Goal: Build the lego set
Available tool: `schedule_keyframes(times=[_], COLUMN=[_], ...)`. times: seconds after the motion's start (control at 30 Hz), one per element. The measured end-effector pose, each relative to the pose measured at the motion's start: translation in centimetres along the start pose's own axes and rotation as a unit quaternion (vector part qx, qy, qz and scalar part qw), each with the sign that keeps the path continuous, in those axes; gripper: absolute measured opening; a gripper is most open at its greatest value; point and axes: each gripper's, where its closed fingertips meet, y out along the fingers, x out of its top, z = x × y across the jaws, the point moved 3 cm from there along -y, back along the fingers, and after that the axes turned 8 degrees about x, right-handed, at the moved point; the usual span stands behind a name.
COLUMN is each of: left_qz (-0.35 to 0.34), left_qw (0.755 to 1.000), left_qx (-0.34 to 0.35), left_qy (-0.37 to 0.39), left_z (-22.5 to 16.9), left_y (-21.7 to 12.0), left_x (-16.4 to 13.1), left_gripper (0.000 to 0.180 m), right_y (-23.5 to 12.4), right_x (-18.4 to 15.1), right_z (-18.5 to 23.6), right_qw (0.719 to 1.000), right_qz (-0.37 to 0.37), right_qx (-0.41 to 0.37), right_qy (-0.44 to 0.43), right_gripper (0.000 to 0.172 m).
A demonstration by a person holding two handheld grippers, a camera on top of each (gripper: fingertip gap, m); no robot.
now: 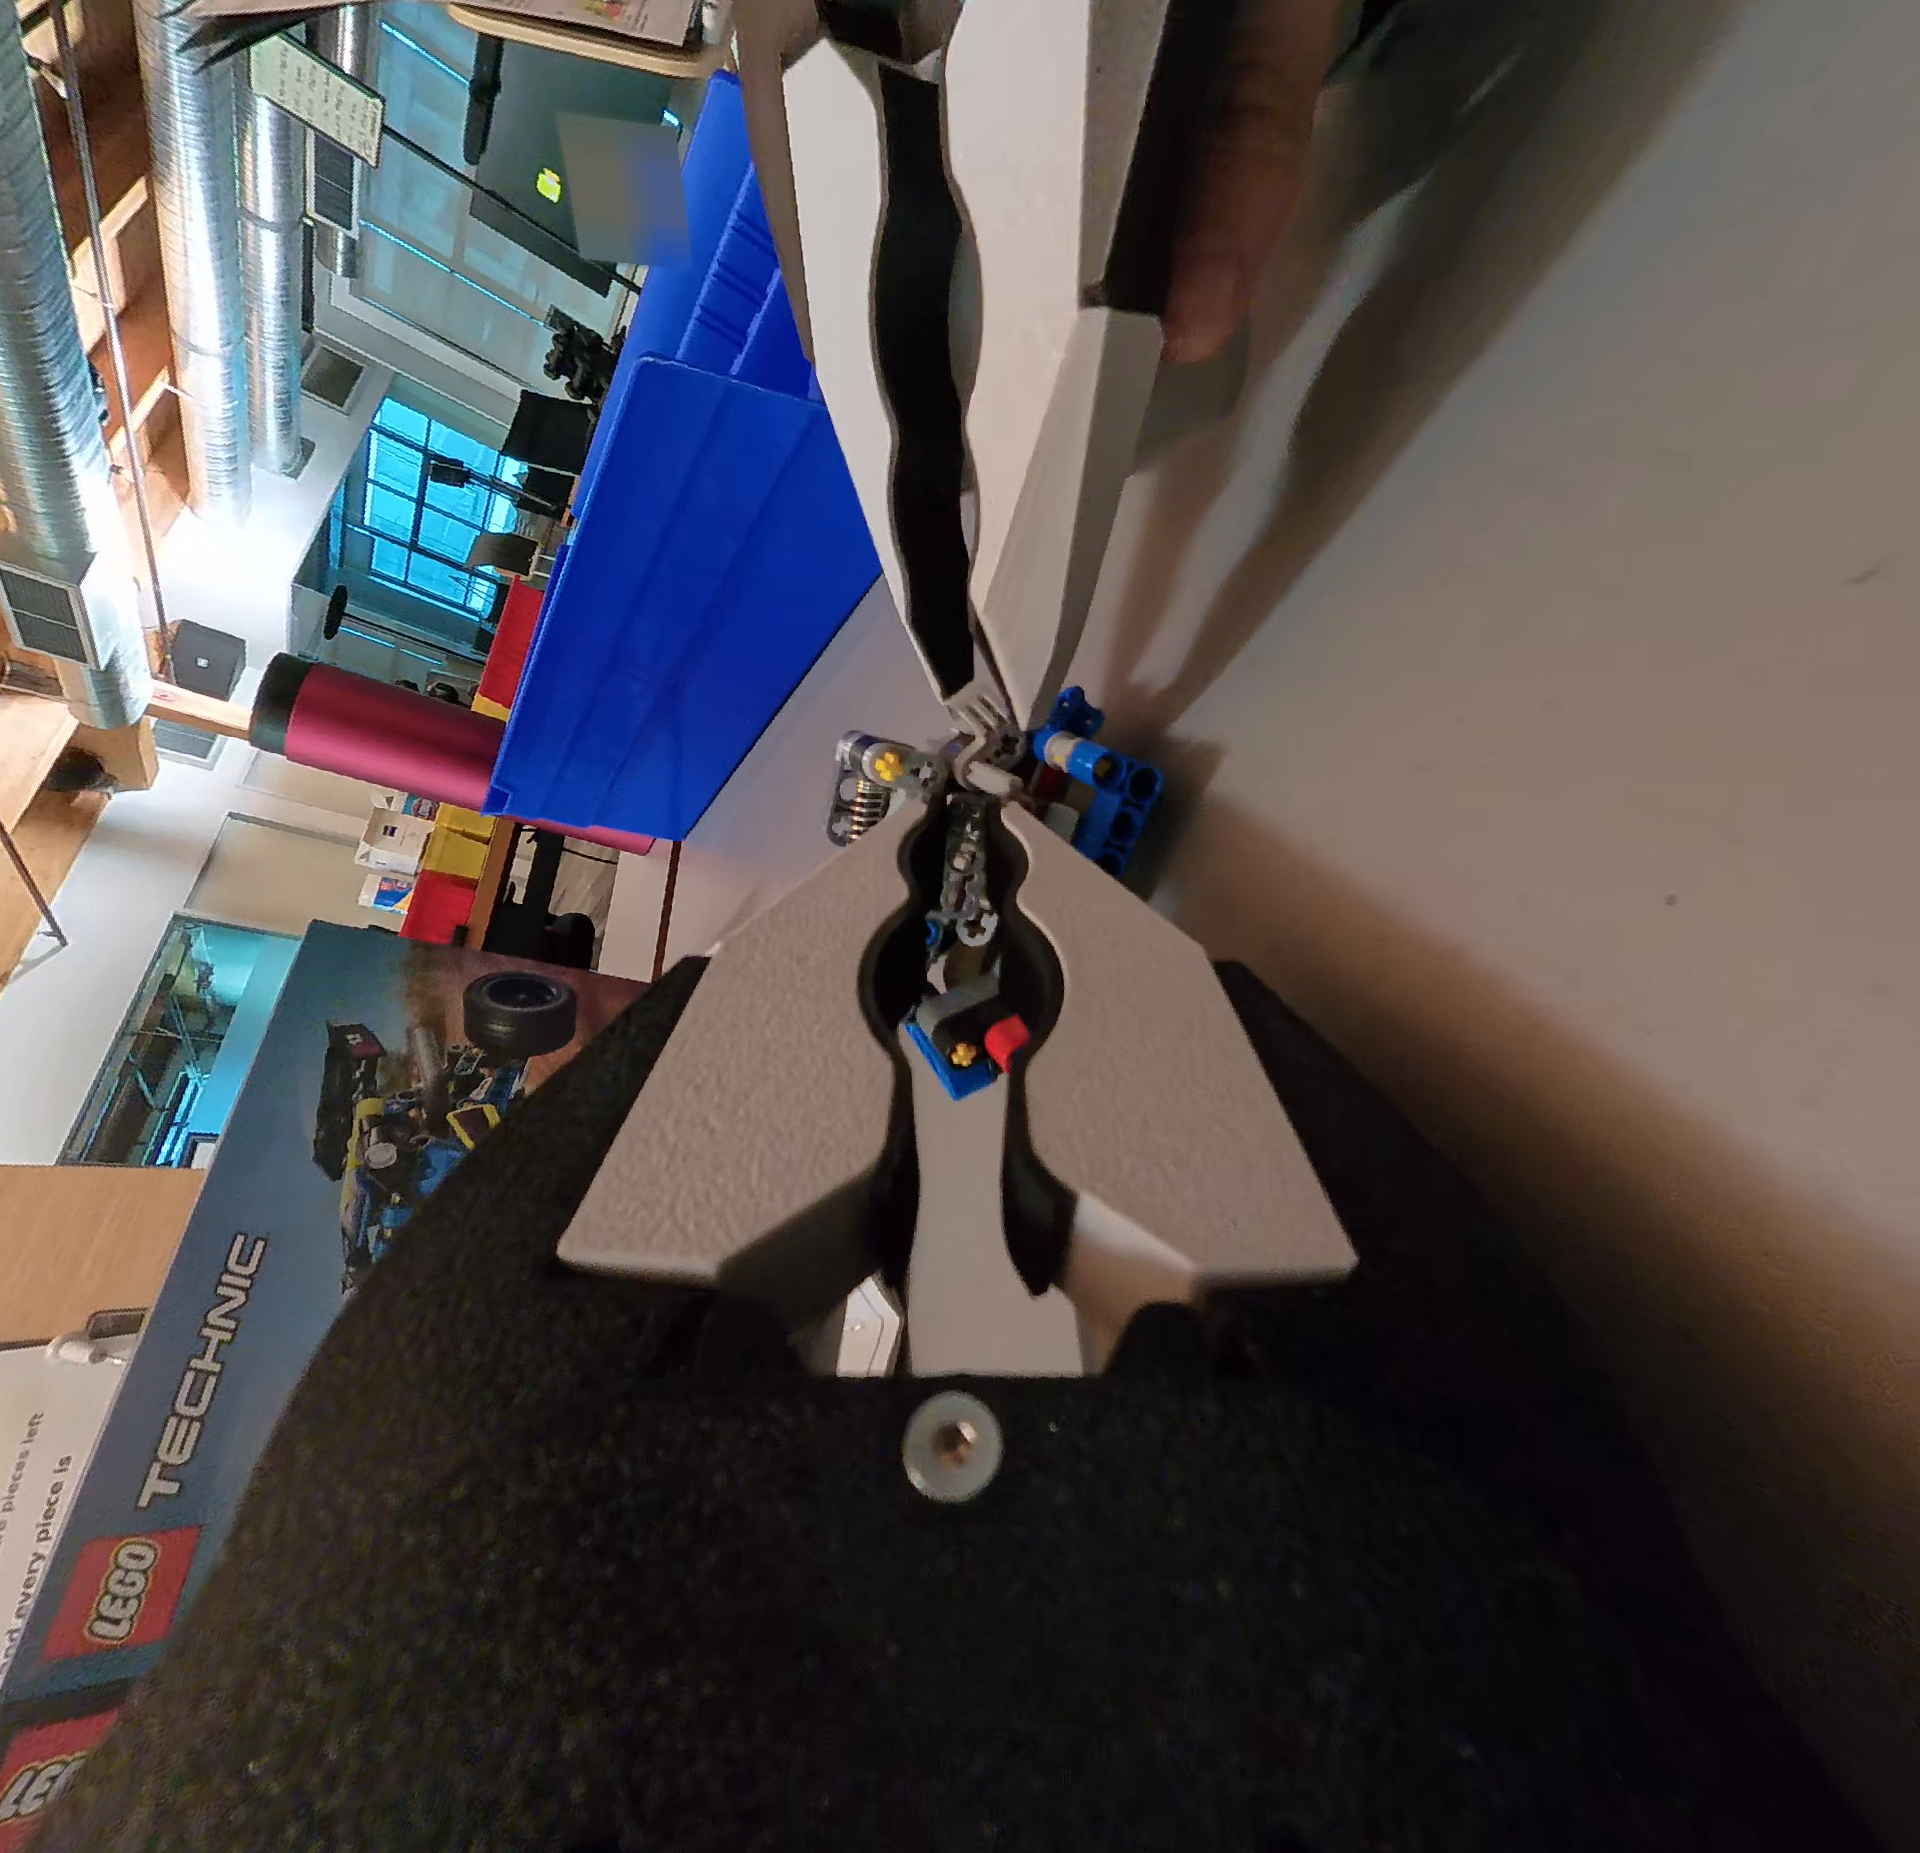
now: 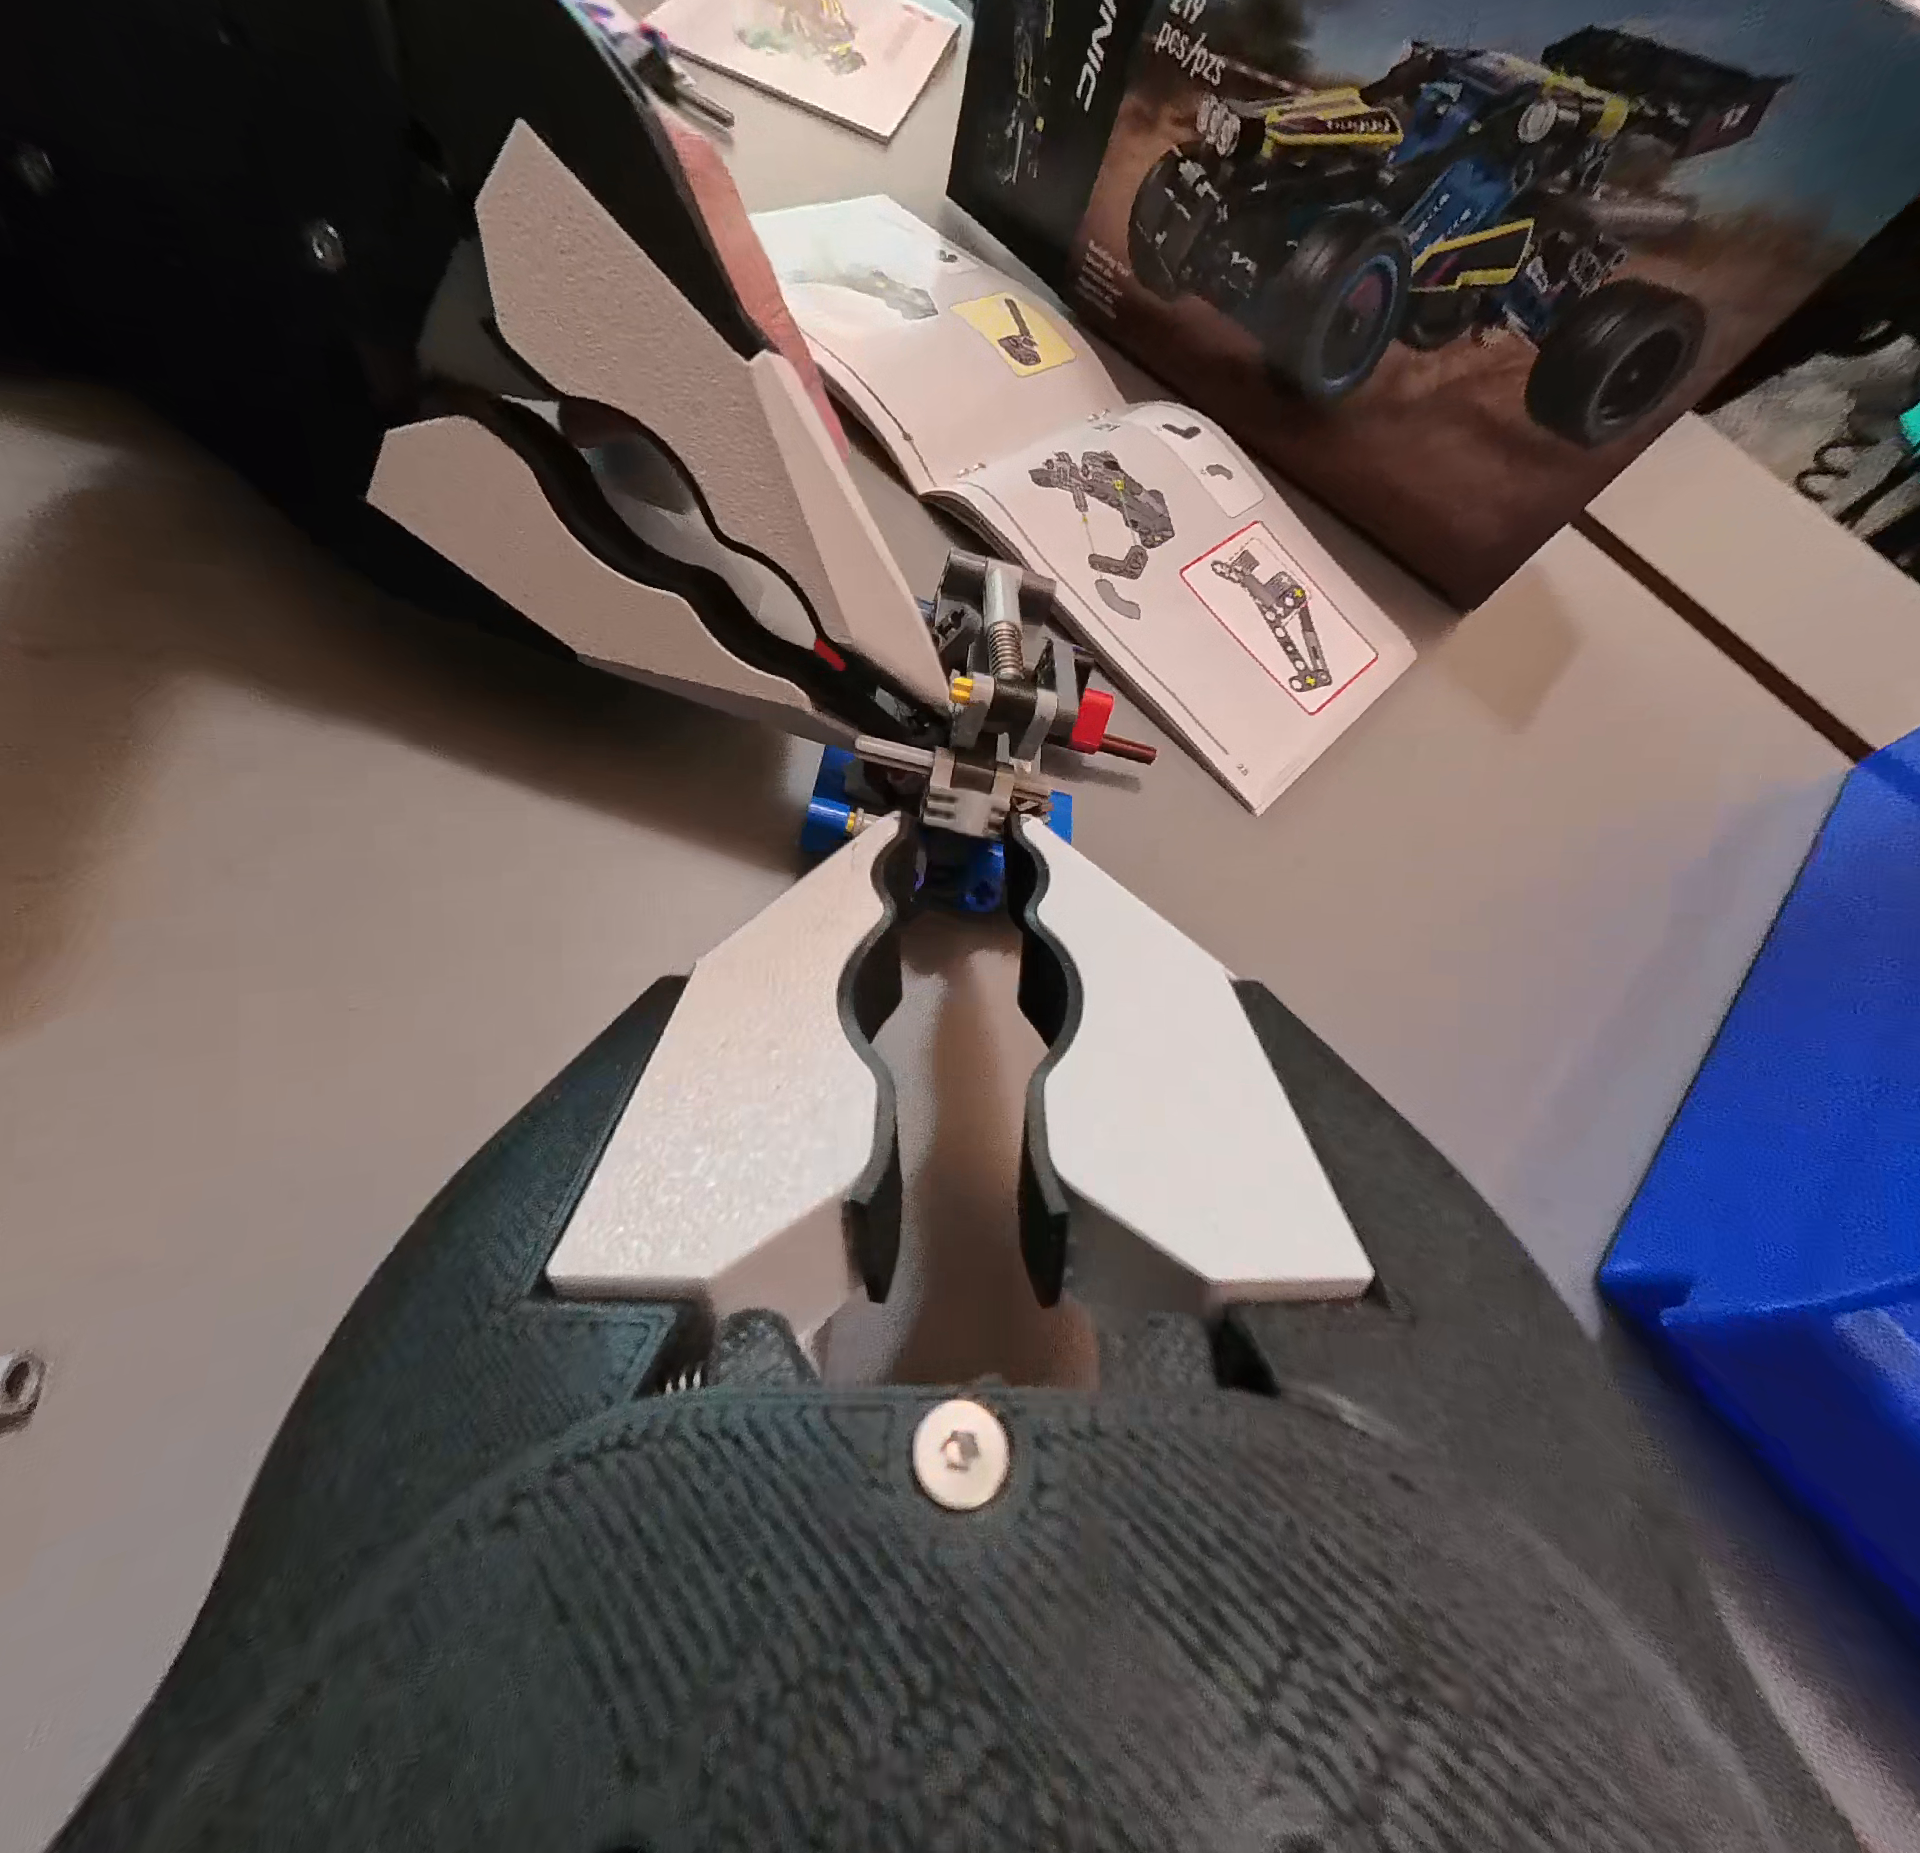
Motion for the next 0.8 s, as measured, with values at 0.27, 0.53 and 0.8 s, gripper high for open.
schedule_keyframes(times=[0.27, 0.53, 0.8], left_qz=[0.001, -0.002, -0.001], left_qw=[1.0, 1.0, 1.0], left_qx=[0.001, 0.003, 0.003], left_qy=[-0.001, -0.003, -0.002], left_z=[0.05, 0.17, 0.15], left_y=[-0.03, -0.08, -0.1], left_x=[-0.07, -0.09, -0.09], left_gripper=[0.003, 0.003, 0.003], right_y=[0.51, -0.07, 0.15], right_x=[0.04, 0.54, 0.72], right_z=[-0.34, -0.28, -0.51], right_qw=[0.999, 1.0, 0.999], right_qz=[0.006, -0.02, -0.024], right_qx=[0.015, 0.012, 0.001], right_qy=[0.033, 0.018, 0.023], right_gripper=[0.012, 0.01, 0.01])
